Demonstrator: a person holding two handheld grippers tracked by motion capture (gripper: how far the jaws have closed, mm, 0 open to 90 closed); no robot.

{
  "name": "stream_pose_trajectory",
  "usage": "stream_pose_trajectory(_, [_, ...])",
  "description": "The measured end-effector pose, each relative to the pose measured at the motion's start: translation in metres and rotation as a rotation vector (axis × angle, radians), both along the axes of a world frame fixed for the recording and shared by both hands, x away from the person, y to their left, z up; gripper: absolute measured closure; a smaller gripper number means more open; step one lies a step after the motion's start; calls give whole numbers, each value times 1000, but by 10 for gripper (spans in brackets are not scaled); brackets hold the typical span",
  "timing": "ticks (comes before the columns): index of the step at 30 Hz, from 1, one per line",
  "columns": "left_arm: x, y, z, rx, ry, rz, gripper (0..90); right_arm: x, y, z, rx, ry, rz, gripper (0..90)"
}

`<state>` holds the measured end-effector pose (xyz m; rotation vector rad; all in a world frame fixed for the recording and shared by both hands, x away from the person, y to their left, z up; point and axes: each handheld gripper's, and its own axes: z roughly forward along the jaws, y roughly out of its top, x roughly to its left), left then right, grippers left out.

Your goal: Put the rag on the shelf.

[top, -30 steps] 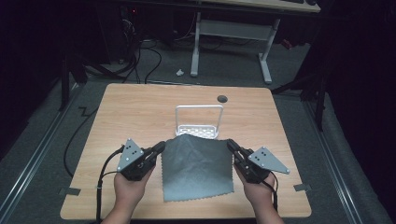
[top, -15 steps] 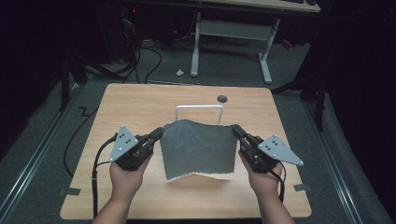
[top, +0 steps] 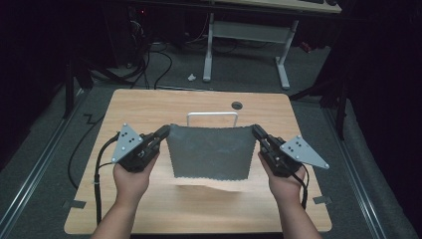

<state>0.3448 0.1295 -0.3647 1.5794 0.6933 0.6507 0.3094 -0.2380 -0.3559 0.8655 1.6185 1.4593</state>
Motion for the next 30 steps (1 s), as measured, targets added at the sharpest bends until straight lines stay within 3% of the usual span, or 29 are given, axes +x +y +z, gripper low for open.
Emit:
stream_pose_trajectory(10, [32, -18, 15, 62, -16, 38, 896, 32, -7, 11, -16, 24, -49, 898])
stream_pose_trajectory(15, [52, -24, 23, 99, -9, 63, 896, 55, -11, 13, -2, 67, -54, 898])
stream_pose_trajectory(19, [65, -29, 28, 134, -14, 79, 896, 72, -10, 16, -25, 72, -76, 898])
stream_pose_trajectory(26, [81, -32, 33, 131, -18, 94, 896, 90, -11, 21, -15, 76, -85, 898])
stream_pose_trajectory(30, [93, -38, 31, 185, -16, 132, 895, 104, -9, 21, -2, 88, -94, 898])
